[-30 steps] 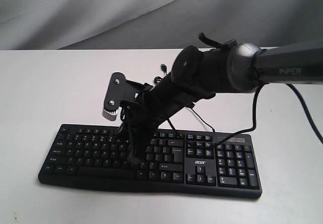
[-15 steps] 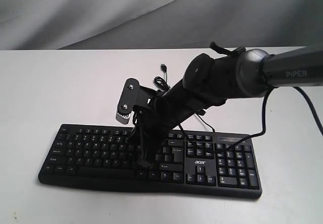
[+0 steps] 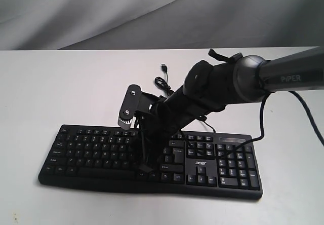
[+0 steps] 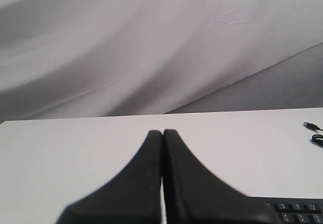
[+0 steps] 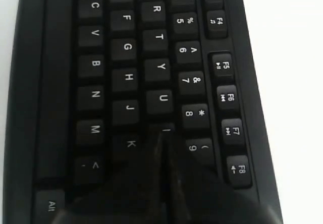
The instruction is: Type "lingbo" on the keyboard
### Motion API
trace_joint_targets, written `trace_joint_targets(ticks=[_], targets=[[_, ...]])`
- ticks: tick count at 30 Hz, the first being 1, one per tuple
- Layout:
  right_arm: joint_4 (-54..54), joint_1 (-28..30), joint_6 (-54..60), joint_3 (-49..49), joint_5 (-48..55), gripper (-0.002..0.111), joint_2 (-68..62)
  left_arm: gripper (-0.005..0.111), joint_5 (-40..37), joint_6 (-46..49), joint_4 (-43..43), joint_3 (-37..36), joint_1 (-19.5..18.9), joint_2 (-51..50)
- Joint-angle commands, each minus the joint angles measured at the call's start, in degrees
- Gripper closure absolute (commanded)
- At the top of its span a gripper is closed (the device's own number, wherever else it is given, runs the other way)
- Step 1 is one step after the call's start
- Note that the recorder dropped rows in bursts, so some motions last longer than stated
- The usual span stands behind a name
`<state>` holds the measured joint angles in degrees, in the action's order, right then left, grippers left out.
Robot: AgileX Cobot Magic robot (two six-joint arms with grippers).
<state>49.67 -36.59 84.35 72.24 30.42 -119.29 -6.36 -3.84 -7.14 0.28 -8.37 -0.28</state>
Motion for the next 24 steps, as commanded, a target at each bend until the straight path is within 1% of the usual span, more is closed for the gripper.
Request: trace_joint_targets(ticks=[1,24], targets=[[0.2,0.6,0.5,-0.2,-0.1,0.108,0.1,0.106,0.6,-0.1,0.0,-0.3,0.4,0.3],[-1.4,0.6,0.6,-0.2,2.0,0.108,0.1,0.106,0.6,-0.1,0.0,-0.3,0.4,0.3]])
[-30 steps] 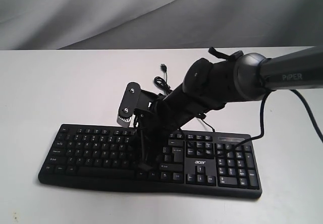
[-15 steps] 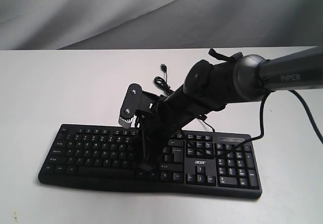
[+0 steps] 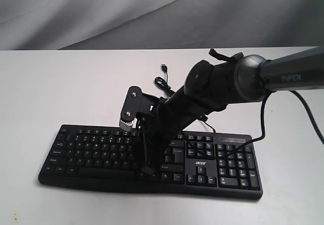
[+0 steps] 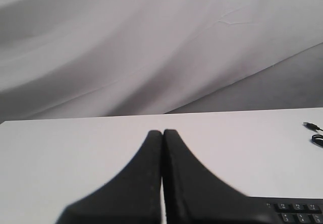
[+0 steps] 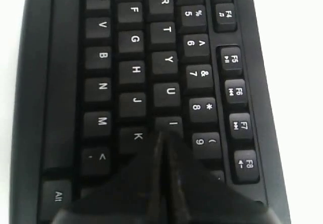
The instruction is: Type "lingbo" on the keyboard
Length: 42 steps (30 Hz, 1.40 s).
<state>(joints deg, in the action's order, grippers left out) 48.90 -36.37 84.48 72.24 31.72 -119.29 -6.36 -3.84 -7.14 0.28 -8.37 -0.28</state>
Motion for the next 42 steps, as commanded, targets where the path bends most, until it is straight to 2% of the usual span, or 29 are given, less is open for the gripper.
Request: trace_joint_targets(ticks=[1,15,24,28,34,42], targets=[[-0.8,0.4,0.5,-0.2,0.7,0.108,0.1,0.106,0.6,-0.1,0.0,-0.3,0.4,0.3],[-1.2,0.6,0.5,-0.2,-0.6,0.108,-0.9,0.106,0.6,-0.1,0.0,-0.3,0.4,0.3],[-3.2,0.3,-1.0,-0.2,-0.6,0.108,6.9,0.106,0.6,-0.1,0.0,-0.3,0.4,0.3],[-6.7,0.4,-10.6,-2.0,-1.8,0.108,19.3,0.106,0.6,-0.1,0.0,-0.3,0.4,0.3],[-9.7,0.5,-24.8,-11.9,-8.6,0.108,43.6,0.106,0.6,-0.1,0.0,-0.3,0.4,0.3],[-7.1,0.4,-24.9,-12.4,-8.4,0.108,61.8,0.106,0.6,-0.1,0.0,-0.3,0.4,0.3]])
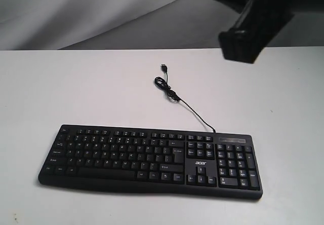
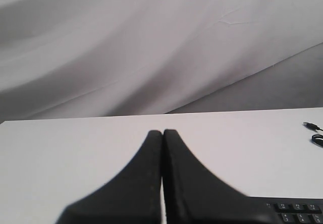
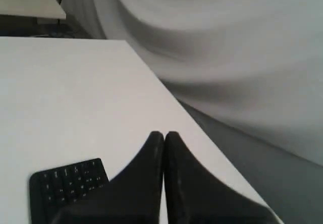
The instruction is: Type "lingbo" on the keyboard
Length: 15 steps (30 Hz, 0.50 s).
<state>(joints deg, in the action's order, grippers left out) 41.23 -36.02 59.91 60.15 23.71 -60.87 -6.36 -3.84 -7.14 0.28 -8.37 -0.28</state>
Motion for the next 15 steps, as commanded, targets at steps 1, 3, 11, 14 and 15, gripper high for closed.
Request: trace_joint_targets(ticks=[1,3,11,14,15], targets=[[0.5,0.1,-0.4,-0.3,-0.4,0.108,4.9,0.106,0.6,-0.1,0.0,-0.3,0.4,0.3],[0.5,0.1,-0.4,-0.3,-0.6,0.108,6.7,0.106,0.6,-0.1,0.0,-0.3,0.4,0.3],[-1.7,17.7,-17.1,-7.6,-9.7,0.108,18.9,0.106,0.6,-0.1,0.0,-0.3,0.4,0.3],[-3.8,26.6,-21.1,-18.6,-11.5,0.108,27.6,0.106,0.6,-0.1,0.0,-0.3,0.4,0.3],[-4.7,28.2,-23.5,-20.9,-12.0,0.108,30.3,0.106,0.6,-0.1,0.0,-0.3,0.4,0.3]])
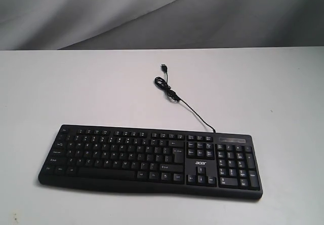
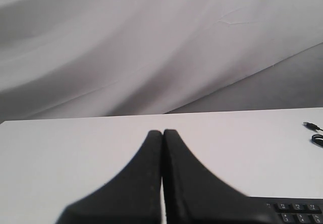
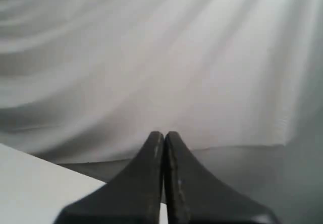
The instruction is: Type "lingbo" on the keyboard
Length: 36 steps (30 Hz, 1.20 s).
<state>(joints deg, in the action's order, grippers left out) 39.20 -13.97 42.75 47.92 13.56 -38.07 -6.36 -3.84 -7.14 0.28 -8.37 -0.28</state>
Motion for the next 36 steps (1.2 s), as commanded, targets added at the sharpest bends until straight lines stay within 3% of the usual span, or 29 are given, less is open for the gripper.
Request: trace_joint_targets(ticks=[1,6,15,19,32,36], targets=[[-3.8,7.8,-9.3,-10.9,-2.1,0.108,9.6,0.106,0.6,-0.1,0.0,-0.3,0.4,0.3],[-14.4,12.8,-28.0,-22.5,-0.5,0.108,21.6,0.106,0.6,-0.1,0.0,-0.3,0.4,0.3],[-38.3,13.4,-33.9,-35.0,2.3,0.108,35.9,0.106,0.6,-0.1,0.0,-0.3,0.4,0.3],[-44.9,13.4,-44.8,-37.9,5.6,0.108,38.1,0.106,0.6,-0.1,0.0,-0.3,0.4,0.3],[-46.1,13.5,-44.7,-41.8,6.5,0.108,38.1,0.106,0.6,-0.1,0.0,-0.3,0.4,0.3],[-46.2,15.9,-42.7,-41.8,6.8,0.108,38.1,0.106,0.6,-0.1,0.0,-0.3,0.4,0.3]])
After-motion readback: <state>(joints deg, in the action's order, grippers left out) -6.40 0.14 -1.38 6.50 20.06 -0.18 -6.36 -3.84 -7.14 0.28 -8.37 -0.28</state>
